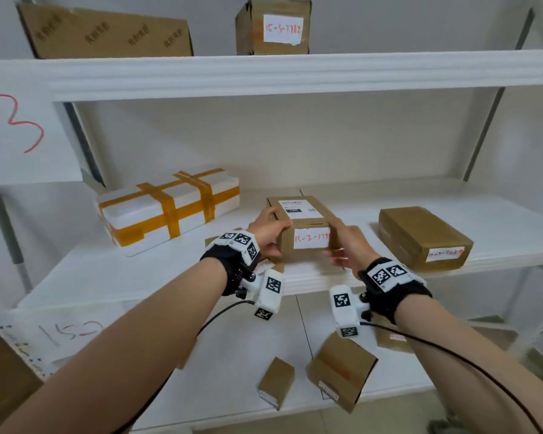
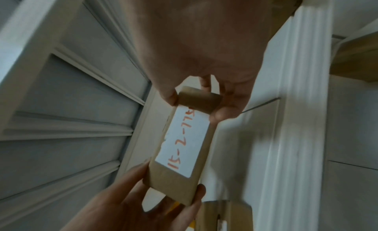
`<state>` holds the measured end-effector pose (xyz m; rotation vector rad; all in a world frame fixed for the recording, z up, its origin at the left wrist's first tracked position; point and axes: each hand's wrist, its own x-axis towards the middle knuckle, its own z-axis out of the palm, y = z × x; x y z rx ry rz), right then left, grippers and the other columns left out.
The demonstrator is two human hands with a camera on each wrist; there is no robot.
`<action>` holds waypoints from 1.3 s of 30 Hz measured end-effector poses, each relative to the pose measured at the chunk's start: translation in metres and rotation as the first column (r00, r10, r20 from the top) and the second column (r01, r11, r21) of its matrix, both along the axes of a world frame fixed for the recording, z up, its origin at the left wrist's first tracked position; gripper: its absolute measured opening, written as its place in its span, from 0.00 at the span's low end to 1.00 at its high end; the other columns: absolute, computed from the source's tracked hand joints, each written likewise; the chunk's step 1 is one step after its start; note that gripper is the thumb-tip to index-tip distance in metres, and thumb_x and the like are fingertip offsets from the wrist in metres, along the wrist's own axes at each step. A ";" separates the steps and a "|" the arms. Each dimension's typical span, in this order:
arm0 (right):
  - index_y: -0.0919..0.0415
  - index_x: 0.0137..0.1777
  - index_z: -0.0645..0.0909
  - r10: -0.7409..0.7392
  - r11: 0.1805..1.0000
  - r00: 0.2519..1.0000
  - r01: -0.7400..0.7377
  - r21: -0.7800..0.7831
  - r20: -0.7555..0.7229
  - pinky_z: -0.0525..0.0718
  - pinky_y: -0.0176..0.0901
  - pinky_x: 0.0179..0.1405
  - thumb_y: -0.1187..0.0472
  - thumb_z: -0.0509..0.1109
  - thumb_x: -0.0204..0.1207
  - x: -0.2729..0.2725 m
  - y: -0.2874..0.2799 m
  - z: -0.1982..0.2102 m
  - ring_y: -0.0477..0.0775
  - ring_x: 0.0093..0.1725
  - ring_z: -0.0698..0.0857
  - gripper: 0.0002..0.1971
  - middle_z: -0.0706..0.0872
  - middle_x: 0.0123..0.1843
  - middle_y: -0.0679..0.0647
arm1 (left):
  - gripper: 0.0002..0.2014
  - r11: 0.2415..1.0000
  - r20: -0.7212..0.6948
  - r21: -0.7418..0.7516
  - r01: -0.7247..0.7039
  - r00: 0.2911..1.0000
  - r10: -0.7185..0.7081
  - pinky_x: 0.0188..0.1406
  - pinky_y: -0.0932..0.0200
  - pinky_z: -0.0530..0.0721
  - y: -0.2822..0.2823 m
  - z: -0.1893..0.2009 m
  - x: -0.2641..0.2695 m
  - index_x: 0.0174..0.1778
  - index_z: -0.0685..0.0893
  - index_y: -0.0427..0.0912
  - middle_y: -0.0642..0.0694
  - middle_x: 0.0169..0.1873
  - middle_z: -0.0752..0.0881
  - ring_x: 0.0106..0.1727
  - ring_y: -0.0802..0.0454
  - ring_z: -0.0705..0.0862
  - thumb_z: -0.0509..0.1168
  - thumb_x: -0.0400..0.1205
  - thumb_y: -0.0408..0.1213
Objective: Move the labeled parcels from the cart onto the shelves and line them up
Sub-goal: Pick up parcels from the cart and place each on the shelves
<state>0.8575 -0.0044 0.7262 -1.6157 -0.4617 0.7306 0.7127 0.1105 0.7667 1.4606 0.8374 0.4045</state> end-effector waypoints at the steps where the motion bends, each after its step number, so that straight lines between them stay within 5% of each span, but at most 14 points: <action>1: 0.71 0.61 0.85 -0.007 1.000 1.000 0.007 -0.008 -0.023 0.80 0.38 0.24 0.42 0.65 0.81 0.009 0.005 -0.006 0.53 0.28 0.81 0.29 0.89 0.41 0.60 | 0.30 1.000 -0.024 0.003 -0.010 1.000 0.010 0.51 0.30 0.88 0.003 -0.004 0.006 0.78 0.65 0.53 0.39 0.66 0.83 0.56 0.34 0.88 0.70 0.82 0.38; 9: 0.73 0.62 0.81 -0.096 0.995 0.979 0.094 -0.022 -0.179 0.87 0.44 0.22 0.55 0.72 0.76 0.046 0.057 -0.030 0.55 0.26 0.82 0.22 0.88 0.44 0.65 | 0.23 0.992 -0.199 0.124 -0.006 0.979 0.031 0.59 0.40 0.87 0.029 -0.022 0.036 0.76 0.69 0.47 0.38 0.62 0.84 0.58 0.38 0.88 0.65 0.85 0.44; 14: 0.68 0.52 0.86 -0.114 0.988 0.983 0.097 -0.120 -0.143 0.94 0.55 0.44 0.58 0.70 0.63 0.073 0.092 -0.057 0.63 0.36 0.94 0.19 0.93 0.43 0.66 | 0.05 0.955 -0.321 0.297 0.018 0.944 0.082 0.61 0.51 0.85 0.051 -0.016 0.045 0.47 0.81 0.50 0.46 0.47 0.84 0.54 0.43 0.86 0.65 0.84 0.46; 16: 0.67 0.51 0.84 -0.115 0.986 0.985 0.097 -0.139 -0.130 0.94 0.56 0.46 0.58 0.74 0.60 0.099 0.119 -0.086 0.64 0.35 0.94 0.19 0.93 0.40 0.65 | 0.07 0.953 -0.338 0.300 0.031 0.938 0.076 0.46 0.57 0.85 0.062 -0.015 0.049 0.47 0.84 0.45 0.45 0.41 0.85 0.45 0.46 0.84 0.63 0.85 0.43; 18: 0.64 0.55 0.81 -0.124 0.977 0.987 0.103 -0.185 -0.104 0.93 0.57 0.46 0.58 0.77 0.48 0.106 0.137 -0.095 0.65 0.35 0.93 0.30 0.93 0.42 0.64 | 0.12 0.973 -0.350 0.227 0.042 0.936 0.042 0.32 0.59 0.85 0.070 -0.014 0.053 0.56 0.84 0.35 0.41 0.38 0.87 0.36 0.46 0.86 0.62 0.86 0.41; 22: 0.71 0.60 0.76 -0.130 0.978 0.984 0.108 -0.179 -0.120 0.94 0.52 0.38 0.69 0.69 0.72 0.076 0.137 -0.060 0.64 0.39 0.94 0.16 0.92 0.45 0.67 | 0.15 0.977 -0.352 0.209 0.030 0.935 0.047 0.45 0.53 0.89 0.080 -0.012 0.058 0.57 0.83 0.36 0.42 0.47 0.89 0.44 0.47 0.90 0.62 0.86 0.44; 25: 0.70 0.65 0.75 -0.104 0.978 0.990 0.084 -0.190 -0.098 0.92 0.56 0.53 0.71 0.71 0.69 0.081 0.146 -0.062 0.62 0.47 0.93 0.23 0.92 0.50 0.66 | 0.18 0.967 -0.371 0.244 0.076 0.929 0.021 0.64 0.42 0.84 0.084 -0.011 0.062 0.65 0.83 0.43 0.46 0.60 0.87 0.64 0.43 0.85 0.61 0.83 0.48; 29: 0.63 0.57 0.73 -0.088 0.989 0.996 0.087 -0.117 -0.010 0.83 0.36 0.27 0.71 0.64 0.75 0.064 0.140 -0.046 0.54 0.40 0.83 0.12 0.83 0.50 0.59 | 0.21 0.957 -0.364 0.281 0.078 0.931 0.031 0.71 0.47 0.75 0.076 -0.012 0.059 0.74 0.77 0.39 0.42 0.69 0.79 0.69 0.42 0.77 0.62 0.86 0.43; 32: 0.62 0.48 0.82 0.011 1.000 1.000 -0.011 0.009 0.020 0.82 0.38 0.35 0.76 0.58 0.76 0.045 0.130 -0.038 0.51 0.42 0.84 0.13 0.87 0.49 0.59 | 0.21 0.958 -0.352 0.280 0.064 0.935 0.040 0.75 0.47 0.75 0.077 -0.024 0.052 0.72 0.78 0.39 0.41 0.66 0.79 0.68 0.43 0.77 0.64 0.85 0.42; 36: 0.65 0.59 0.83 0.036 0.998 0.999 -0.037 0.041 0.008 0.85 0.45 0.46 0.72 0.59 0.77 0.022 0.124 -0.030 0.57 0.49 0.85 0.15 0.89 0.57 0.62 | 0.17 0.955 -0.252 0.296 0.002 0.965 0.076 0.67 0.49 0.80 0.080 -0.031 0.032 0.68 0.81 0.36 0.41 0.57 0.83 0.56 0.46 0.81 0.64 0.85 0.38; 39: 0.63 0.59 0.74 0.059 0.994 0.998 -0.056 0.091 -0.038 0.88 0.48 0.51 0.70 0.58 0.83 -0.003 0.120 -0.019 0.57 0.46 0.85 0.09 0.84 0.48 0.58 | 0.10 0.964 -0.158 0.243 -0.106 0.976 0.147 0.42 0.58 0.85 0.078 -0.031 0.014 0.58 0.84 0.39 0.43 0.47 0.86 0.42 0.49 0.86 0.65 0.84 0.38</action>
